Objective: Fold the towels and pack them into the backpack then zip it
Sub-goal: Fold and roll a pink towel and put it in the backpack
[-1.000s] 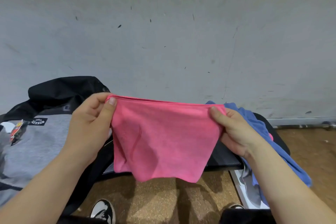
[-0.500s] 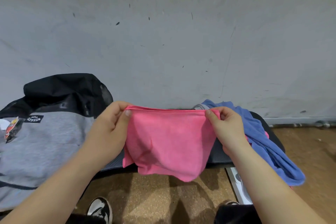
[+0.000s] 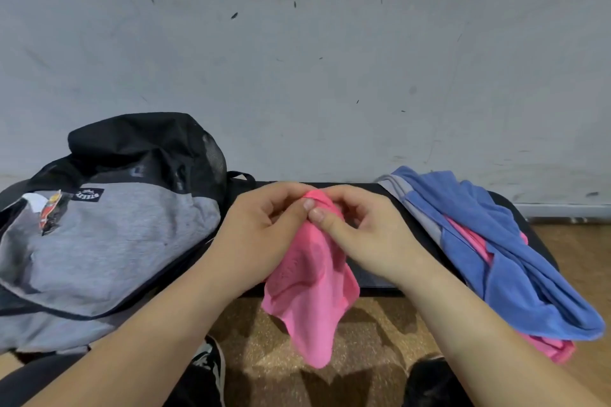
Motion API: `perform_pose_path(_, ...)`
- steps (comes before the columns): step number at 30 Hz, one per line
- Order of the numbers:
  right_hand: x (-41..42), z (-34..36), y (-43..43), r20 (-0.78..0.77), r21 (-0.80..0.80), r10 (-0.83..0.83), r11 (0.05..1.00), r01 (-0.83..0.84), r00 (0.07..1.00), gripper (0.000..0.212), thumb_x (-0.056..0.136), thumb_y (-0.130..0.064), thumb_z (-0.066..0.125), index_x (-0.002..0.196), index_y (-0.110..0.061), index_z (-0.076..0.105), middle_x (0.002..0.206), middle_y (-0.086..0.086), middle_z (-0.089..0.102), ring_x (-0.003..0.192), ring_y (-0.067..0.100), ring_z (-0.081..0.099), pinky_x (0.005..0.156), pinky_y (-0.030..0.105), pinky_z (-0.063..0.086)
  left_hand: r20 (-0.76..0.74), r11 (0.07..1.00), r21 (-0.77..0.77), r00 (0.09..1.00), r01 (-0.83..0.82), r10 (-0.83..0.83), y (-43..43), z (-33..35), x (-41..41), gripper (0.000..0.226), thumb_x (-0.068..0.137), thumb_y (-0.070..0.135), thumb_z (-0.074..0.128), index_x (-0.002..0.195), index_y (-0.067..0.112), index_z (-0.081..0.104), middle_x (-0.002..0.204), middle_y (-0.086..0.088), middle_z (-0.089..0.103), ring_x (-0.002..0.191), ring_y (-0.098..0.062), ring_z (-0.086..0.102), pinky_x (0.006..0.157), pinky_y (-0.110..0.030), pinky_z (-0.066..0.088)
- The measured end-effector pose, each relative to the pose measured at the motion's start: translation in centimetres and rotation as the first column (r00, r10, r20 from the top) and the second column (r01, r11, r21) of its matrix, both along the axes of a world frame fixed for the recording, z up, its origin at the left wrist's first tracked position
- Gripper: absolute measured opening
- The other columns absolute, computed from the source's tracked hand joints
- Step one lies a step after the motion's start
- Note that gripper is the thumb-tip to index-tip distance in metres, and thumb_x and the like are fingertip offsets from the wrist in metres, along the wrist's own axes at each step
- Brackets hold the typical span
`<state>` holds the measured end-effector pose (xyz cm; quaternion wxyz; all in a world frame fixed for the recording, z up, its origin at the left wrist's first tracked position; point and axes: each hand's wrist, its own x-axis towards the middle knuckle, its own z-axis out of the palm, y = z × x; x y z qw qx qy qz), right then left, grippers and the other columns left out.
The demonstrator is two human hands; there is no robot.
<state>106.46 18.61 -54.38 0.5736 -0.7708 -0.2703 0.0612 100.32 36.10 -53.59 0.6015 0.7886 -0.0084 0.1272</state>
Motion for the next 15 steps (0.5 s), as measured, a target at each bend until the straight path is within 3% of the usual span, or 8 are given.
perform_pose_path(2, 0.6, 0.1, 0.1, 0.011, -0.029, 0.018, 0.999, -0.017, 1.000, 0.006, 0.094, -0.030, 0.075, 0.090, -0.027, 0.079, 0.079, -0.014, 0.074, 0.075, 0.001, 0.065, 0.071, 0.022, 0.050, -0.018, 0.997, -0.073, 0.999, -0.037, 0.036, 0.3, -0.1, 0.2, 0.017, 0.099, 0.008, 0.068, 0.102, 0.021, 0.079, 0.096, 0.006, 0.082, 0.094, -0.008, 0.077, 0.084, -0.020, 0.057)
perform_pose_path(5, 0.9, -0.2, 0.8, -0.015, -0.006, -0.008, 1.000, 0.007, 1.000, 0.020, 0.100, -0.035, 0.066, 0.091, -0.019, 0.074, 0.076, -0.003, 0.069, 0.071, 0.007, 0.059, 0.067, 0.030, 0.048, -0.097, 0.991, -0.128, 0.995, -0.049, 0.036, 0.7, -0.2, 0.5, 0.012, 0.096, 0.012, 0.073, 0.105, 0.020, 0.074, 0.089, 0.001, 0.081, 0.085, -0.011, 0.076, 0.079, -0.029, 0.059)
perform_pose_path(7, 1.1, -0.5, 1.1, -0.050, 0.031, -0.032, 0.999, 0.034, 0.998, 0.025, 0.101, -0.039, 0.056, 0.096, -0.017, 0.067, 0.086, 0.016, 0.069, 0.075, 0.019, 0.059, 0.071, 0.044, 0.050, -0.144, 0.989, -0.129, 0.988, -0.066, 0.047, 0.9, -0.4, 0.6, 0.014, 0.092, 0.012, 0.078, 0.103, 0.018, 0.070, 0.082, 0.003, 0.076, 0.076, -0.010, 0.071, 0.074, -0.028, 0.057)
perform_pose_path(9, 1.2, -0.7, 1.2, -0.037, 0.006, -0.041, 0.999, 0.042, 0.998, 0.027, 0.105, -0.037, 0.049, 0.100, -0.015, 0.063, 0.097, 0.022, 0.066, 0.084, 0.032, 0.062, 0.081, 0.053, 0.051, -0.149, 0.995, -0.058, 0.986, -0.081, 0.072, 1.0, -0.5, 0.7, 0.013, 0.090, 0.012, 0.080, 0.096, 0.019, 0.072, 0.080, 0.002, 0.075, 0.072, -0.012, 0.070, 0.070, -0.026, 0.056)
perform_pose_path(12, 1.1, -0.7, 1.2, 0.002, -0.074, -0.015, 0.997, 0.015, 1.000, 0.022, 0.109, -0.029, 0.047, 0.103, -0.014, 0.062, 0.094, 0.011, 0.067, 0.085, 0.022, 0.062, 0.081, 0.043, 0.052, -0.112, 0.992, 0.009, 0.985, -0.129, 0.129, 0.6, -0.7, 0.8, 0.008, 0.090, 0.015, 0.080, 0.090, 0.021, 0.074, 0.082, 0.000, 0.076, 0.077, -0.025, 0.072, 0.068, -0.028, 0.060)
perform_pose_path(15, 0.7, -0.6, 1.3, 0.005, -0.039, -0.030, 0.999, 0.030, 1.000, 0.017, 0.106, -0.029, 0.055, 0.099, -0.019, 0.066, 0.091, -0.008, 0.072, 0.087, 0.006, 0.066, 0.080, 0.026, 0.053, -0.138, 0.994, -0.005, 0.984, -0.113, 0.111, 0.5, -0.9, 0.9, 0.011, 0.089, 0.018, 0.080, 0.091, 0.022, 0.071, 0.075, 0.008, 0.072, 0.064, -0.018, 0.065, 0.061, -0.025, 0.053)
